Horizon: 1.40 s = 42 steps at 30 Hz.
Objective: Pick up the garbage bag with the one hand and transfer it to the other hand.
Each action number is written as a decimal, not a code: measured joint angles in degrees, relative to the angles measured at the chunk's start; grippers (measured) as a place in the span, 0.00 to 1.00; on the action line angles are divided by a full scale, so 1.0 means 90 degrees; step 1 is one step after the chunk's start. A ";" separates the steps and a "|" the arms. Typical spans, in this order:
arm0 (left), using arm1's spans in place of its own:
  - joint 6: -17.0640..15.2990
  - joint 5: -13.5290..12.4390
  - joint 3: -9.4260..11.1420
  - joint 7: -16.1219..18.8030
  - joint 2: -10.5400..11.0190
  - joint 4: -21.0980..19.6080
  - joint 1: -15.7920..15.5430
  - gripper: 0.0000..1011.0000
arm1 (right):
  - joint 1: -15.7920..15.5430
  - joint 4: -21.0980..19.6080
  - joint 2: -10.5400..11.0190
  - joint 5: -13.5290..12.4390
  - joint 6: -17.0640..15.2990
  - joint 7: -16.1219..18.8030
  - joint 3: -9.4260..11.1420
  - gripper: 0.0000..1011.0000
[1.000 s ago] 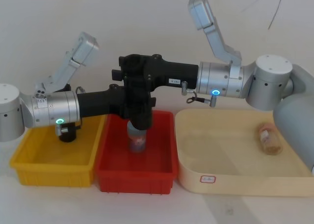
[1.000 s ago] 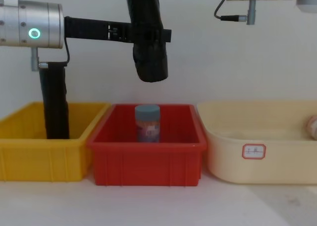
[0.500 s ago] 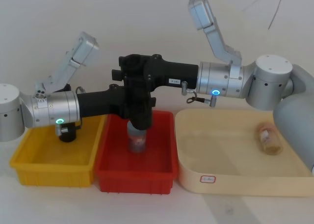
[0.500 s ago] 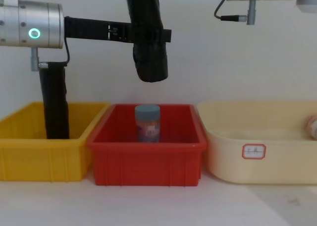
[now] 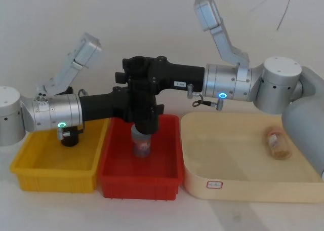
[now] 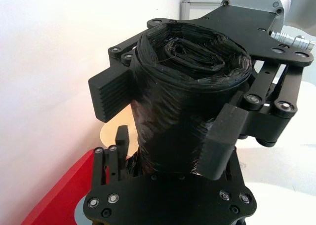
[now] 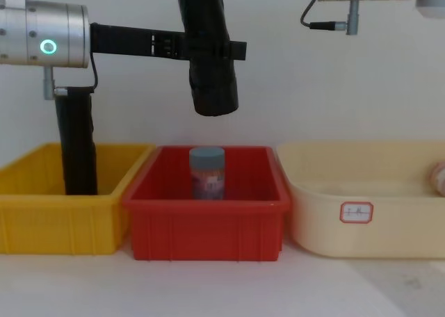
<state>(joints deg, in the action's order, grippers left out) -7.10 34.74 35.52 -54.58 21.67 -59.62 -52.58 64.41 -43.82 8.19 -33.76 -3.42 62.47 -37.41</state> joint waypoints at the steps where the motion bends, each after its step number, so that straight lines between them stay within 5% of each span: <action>1: 0.0000 0.0000 0.0000 0.0000 0.0000 0.0000 0.0000 0.84 | 0.0000 0.0000 0.0001 0.0000 0.0000 -0.0001 0.0000 0.54; 7: 0.0000 0.0000 0.0000 -0.0002 -0.0001 0.0000 0.0000 0.99 | -0.0010 -0.0052 0.0029 0.0010 -0.0016 -0.0048 -0.0019 0.54; 24: 0.0000 0.0000 0.0001 -0.0003 0.0000 -0.0001 0.0000 0.99 | -0.0086 -0.0804 0.0544 0.0385 -0.0570 -0.0877 -0.0191 0.54; 42: 0.0001 0.0000 0.0001 -0.0002 0.0000 -0.0001 0.0000 0.99 | -0.0297 -0.1948 0.1402 0.0870 -0.1599 -0.2265 -0.0122 0.54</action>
<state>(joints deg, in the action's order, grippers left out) -7.09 34.74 35.53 -54.60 21.67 -59.63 -52.58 61.73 -61.36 20.81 -25.93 -17.81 42.09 -38.51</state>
